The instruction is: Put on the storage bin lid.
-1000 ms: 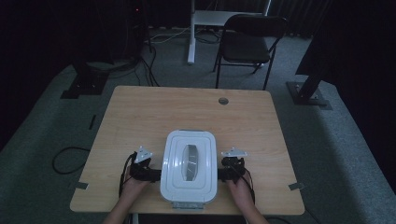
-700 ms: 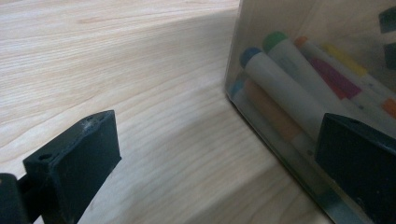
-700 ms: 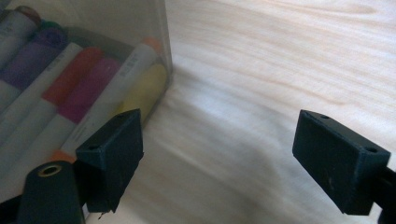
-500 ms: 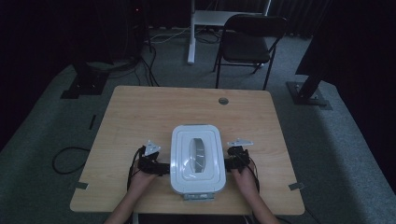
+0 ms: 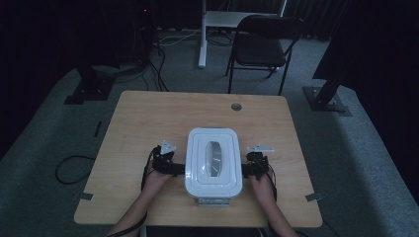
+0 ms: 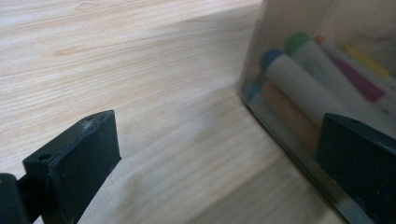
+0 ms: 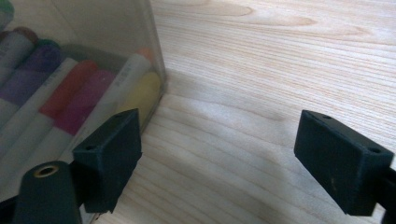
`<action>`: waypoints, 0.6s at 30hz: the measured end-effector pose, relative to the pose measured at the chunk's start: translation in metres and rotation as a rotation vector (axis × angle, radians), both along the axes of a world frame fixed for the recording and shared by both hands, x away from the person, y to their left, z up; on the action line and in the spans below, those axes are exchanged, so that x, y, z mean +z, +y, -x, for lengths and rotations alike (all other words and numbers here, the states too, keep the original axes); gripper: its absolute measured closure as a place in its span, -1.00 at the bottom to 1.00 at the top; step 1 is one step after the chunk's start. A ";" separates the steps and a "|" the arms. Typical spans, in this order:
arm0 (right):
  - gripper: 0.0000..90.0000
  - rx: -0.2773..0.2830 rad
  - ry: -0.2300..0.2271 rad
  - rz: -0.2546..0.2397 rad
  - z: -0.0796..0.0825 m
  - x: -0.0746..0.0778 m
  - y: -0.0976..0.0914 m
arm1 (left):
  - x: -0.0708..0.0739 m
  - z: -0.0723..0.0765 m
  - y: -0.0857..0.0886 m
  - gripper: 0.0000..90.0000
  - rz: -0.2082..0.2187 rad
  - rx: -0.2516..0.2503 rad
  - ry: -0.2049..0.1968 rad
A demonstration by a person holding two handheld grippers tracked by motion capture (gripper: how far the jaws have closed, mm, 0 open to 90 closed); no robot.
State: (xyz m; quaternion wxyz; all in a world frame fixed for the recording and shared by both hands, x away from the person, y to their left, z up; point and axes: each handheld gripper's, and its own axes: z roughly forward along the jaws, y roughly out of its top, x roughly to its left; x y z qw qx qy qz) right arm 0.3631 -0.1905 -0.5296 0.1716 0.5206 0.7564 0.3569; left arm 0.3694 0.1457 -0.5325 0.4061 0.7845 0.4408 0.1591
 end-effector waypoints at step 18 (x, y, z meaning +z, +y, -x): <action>-0.74 -0.018 -0.037 -0.029 0.002 -0.005 -0.011 | 0.000 -0.001 0.015 -0.99 0.052 -0.046 -0.025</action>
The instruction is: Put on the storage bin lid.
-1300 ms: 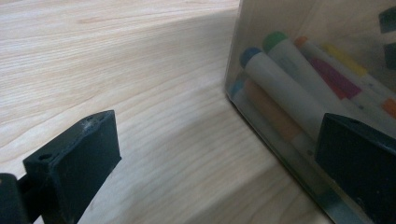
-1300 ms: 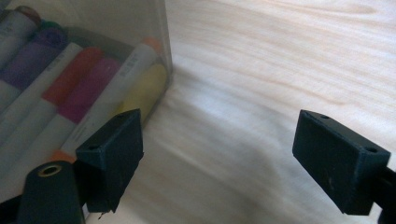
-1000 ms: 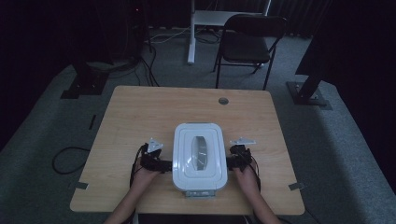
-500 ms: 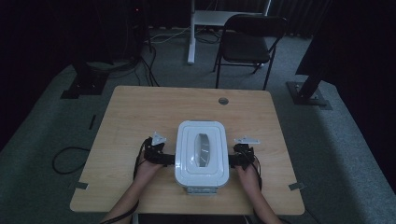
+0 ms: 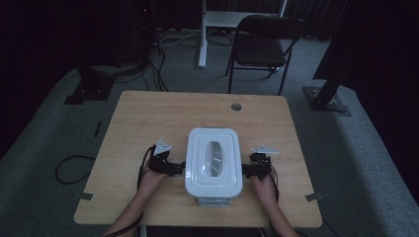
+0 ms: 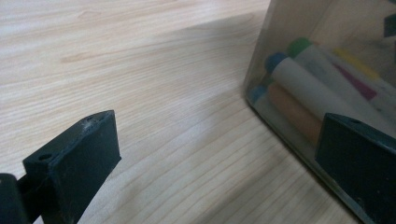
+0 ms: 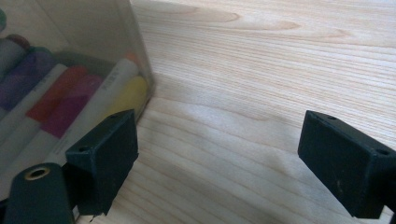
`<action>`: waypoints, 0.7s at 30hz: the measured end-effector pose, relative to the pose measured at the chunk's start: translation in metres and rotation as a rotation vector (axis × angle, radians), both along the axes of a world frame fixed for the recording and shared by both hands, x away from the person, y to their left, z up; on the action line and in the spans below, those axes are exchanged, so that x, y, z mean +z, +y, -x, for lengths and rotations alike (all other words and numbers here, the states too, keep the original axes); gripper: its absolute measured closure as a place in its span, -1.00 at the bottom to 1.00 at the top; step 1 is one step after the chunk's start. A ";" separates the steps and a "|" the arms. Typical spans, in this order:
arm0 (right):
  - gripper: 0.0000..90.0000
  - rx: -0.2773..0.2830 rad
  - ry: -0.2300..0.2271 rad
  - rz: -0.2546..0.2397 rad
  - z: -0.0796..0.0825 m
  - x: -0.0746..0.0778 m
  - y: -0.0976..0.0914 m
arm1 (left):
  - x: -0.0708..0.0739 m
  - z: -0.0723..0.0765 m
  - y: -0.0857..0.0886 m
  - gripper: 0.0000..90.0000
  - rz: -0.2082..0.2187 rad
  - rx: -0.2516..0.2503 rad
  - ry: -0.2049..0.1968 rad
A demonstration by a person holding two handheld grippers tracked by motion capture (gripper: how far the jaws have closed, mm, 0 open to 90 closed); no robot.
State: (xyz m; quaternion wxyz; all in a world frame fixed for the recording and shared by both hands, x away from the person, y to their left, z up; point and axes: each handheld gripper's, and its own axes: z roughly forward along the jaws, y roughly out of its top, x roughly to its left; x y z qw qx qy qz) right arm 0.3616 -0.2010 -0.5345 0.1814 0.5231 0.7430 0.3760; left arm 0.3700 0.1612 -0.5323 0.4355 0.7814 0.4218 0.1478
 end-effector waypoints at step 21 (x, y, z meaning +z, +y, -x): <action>-0.74 -0.029 -0.073 0.005 0.006 0.008 -0.021 | 0.006 0.013 0.044 -0.99 -0.003 0.024 -0.027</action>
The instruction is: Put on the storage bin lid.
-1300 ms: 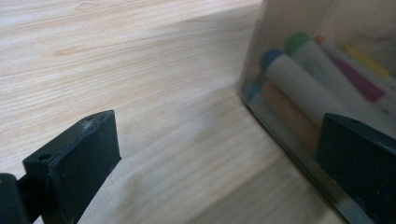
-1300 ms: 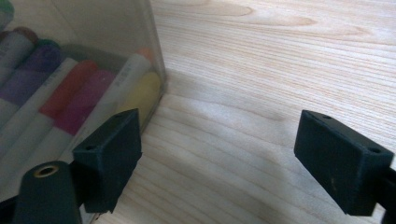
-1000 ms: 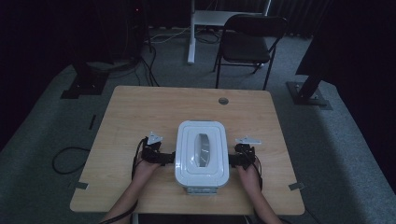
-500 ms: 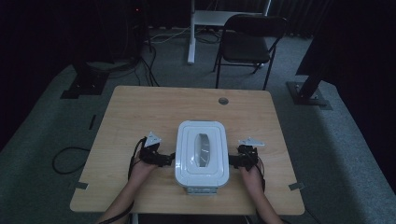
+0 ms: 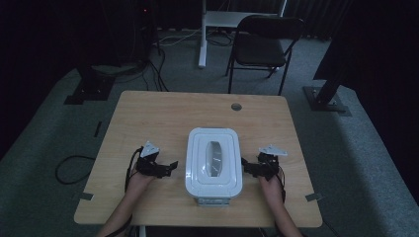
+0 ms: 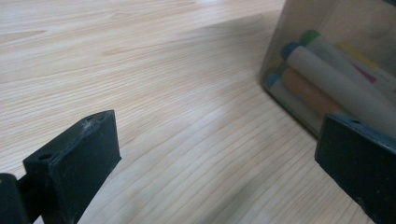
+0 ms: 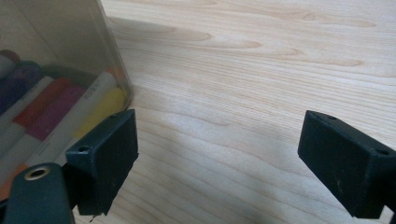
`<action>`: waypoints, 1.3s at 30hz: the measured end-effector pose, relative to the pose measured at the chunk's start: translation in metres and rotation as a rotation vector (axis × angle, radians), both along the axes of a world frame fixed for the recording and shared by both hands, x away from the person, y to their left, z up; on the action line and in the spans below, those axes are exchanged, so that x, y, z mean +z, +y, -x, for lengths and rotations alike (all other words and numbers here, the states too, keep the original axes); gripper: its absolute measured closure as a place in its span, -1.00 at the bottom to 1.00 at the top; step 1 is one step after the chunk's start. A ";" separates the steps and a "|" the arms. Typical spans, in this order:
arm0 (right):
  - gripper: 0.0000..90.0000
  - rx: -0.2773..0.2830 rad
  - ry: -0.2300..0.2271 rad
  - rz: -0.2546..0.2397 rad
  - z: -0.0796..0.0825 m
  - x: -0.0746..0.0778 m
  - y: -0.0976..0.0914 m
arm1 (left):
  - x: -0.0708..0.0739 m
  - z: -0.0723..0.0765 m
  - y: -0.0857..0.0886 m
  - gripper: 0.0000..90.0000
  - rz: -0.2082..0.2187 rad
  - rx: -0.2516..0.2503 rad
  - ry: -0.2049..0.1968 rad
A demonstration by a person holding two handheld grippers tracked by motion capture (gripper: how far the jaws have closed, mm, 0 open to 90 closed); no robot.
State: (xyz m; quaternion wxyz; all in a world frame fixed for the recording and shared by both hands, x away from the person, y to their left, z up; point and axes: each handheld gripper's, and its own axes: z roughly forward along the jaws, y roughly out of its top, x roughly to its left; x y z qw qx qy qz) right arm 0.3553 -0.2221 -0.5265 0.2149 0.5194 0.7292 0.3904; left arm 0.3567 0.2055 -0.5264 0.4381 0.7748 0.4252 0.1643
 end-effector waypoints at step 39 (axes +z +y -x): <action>-0.74 -0.227 0.011 0.085 0.026 -0.008 -0.066 | -0.010 0.049 0.108 -0.99 -0.046 0.353 0.030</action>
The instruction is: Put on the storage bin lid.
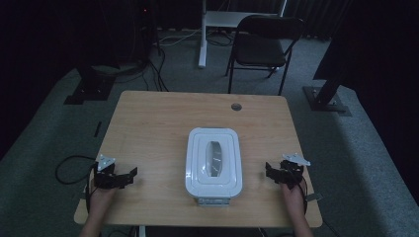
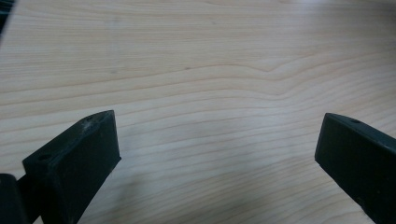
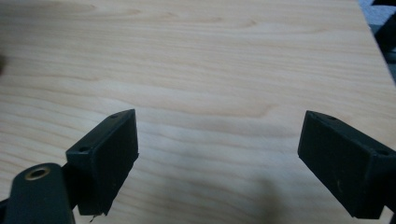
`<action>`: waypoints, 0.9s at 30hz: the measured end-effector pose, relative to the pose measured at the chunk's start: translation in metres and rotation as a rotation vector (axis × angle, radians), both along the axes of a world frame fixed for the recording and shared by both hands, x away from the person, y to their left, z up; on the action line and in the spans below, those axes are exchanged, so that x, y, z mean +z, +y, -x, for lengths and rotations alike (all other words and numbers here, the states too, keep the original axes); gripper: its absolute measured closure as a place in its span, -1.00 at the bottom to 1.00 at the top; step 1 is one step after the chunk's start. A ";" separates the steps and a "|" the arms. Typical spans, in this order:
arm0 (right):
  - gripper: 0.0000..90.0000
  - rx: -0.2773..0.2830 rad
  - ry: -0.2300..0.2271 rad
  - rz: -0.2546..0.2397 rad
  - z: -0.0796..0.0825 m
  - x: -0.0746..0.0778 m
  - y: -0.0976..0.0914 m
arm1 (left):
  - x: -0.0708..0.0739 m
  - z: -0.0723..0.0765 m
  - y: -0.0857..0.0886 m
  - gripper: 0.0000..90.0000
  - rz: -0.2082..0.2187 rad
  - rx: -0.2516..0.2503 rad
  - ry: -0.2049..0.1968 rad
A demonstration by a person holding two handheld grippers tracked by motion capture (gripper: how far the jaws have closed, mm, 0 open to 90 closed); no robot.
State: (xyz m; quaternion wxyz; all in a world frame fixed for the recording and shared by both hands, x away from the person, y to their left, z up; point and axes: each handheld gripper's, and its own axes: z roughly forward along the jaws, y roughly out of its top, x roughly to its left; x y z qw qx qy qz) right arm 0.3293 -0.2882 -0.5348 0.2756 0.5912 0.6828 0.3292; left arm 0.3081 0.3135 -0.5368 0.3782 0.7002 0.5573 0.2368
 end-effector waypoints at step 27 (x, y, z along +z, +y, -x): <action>-0.72 -0.141 0.076 0.020 0.010 -0.015 -0.029 | 0.001 0.023 0.033 -0.99 -0.051 0.217 0.090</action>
